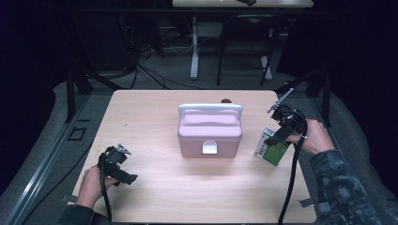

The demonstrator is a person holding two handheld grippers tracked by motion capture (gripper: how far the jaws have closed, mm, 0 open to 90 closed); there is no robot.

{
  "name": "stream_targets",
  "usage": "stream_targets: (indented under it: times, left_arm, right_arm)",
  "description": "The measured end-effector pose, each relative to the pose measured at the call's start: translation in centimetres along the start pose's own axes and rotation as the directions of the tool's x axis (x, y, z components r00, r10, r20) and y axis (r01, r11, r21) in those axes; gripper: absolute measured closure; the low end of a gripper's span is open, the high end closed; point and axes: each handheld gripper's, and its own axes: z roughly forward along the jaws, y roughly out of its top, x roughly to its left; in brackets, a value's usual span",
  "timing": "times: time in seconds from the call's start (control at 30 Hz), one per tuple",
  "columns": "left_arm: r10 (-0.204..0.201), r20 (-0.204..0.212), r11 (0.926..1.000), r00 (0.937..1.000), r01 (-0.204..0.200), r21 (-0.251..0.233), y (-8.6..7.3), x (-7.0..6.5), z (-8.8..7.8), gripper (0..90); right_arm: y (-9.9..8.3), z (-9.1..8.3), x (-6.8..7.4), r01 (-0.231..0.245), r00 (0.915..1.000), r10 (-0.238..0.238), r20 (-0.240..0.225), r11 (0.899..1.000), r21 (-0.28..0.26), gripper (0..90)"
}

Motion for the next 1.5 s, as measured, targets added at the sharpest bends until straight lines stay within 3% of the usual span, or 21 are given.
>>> stream_targets:
  times: [0.2, 0.47, 0.83, 1.23, 1.5]
  left_arm:
    - [-0.005, 0.001, 1.0000, 1.0000, 0.005, 0.000, -0.1, 0.1, 0.0, 0.0]
    - [-0.007, -0.001, 1.0000, 1.0000, 0.007, 0.001, 0.2, 0.0, 0.2, 0.0]
    - [-0.003, 0.001, 1.0000, 1.0000, 0.003, 0.002, 0.1, 0.0, 0.2, 0.0]
    - [0.004, 0.009, 1.0000, 1.0000, -0.004, 0.004, 0.2, -0.1, 0.2, 0.0]
    - [0.004, 0.009, 1.0000, 1.0000, -0.004, -0.008, 0.4, -0.1, 0.1, 0.0]
  right_arm:
    - [0.6, -1.7, 0.6, 0.014, 0.9999, -0.013, 0.011, 0.996, -0.086, 1.0]
    - [2.5, -2.6, 1.9, 0.042, 0.9991, -0.042, 0.003, 0.988, -0.150, 1.2]
    - [5.7, -1.8, 3.3, 0.060, 0.9978, -0.065, -0.016, 0.974, -0.218, 1.5]
    - [7.7, 0.1, 3.2, 0.029, 0.9988, -0.038, -0.032, 0.967, -0.255, 4.0]
    - [8.4, 0.9, 3.2, 0.024, 0.9987, -0.036, -0.036, 0.958, -0.286, 11.9]
